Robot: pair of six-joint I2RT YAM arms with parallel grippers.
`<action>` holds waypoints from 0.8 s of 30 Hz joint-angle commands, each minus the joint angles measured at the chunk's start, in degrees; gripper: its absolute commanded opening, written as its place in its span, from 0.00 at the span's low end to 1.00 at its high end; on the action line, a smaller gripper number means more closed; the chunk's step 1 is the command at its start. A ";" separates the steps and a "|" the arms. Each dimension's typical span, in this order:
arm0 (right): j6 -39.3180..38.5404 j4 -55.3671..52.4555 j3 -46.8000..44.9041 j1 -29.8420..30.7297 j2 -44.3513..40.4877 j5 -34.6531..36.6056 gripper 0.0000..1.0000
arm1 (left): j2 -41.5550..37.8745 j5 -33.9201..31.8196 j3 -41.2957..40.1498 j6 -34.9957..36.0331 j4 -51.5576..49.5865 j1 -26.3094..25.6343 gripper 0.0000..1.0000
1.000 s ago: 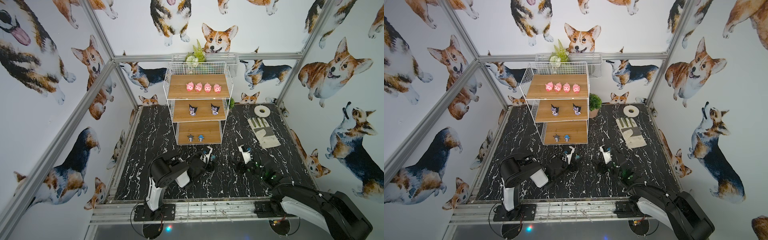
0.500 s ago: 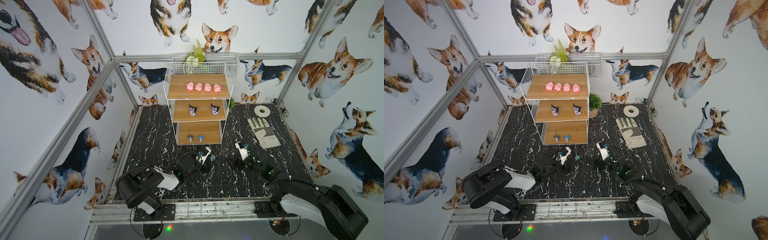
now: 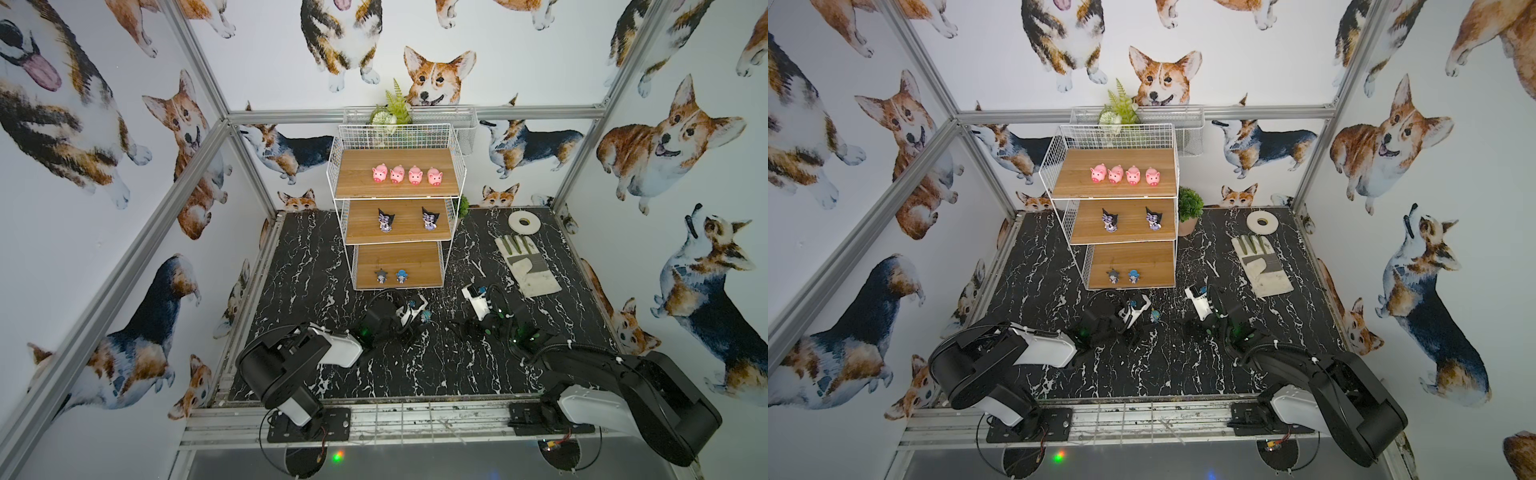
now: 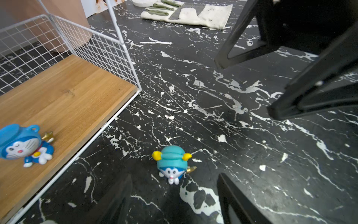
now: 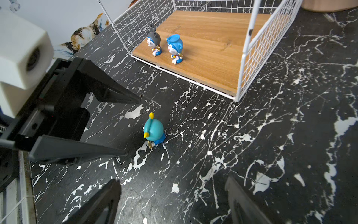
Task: Organize plastic toys on shelves
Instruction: Pick up the plastic toy at the center of the board.
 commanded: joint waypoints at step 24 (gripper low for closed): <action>-1.18 1.65 0.66 0.13 2.15 -1.71 0.89 | 7.91 4.91 5.39 0.96 4.25 1.42 0.61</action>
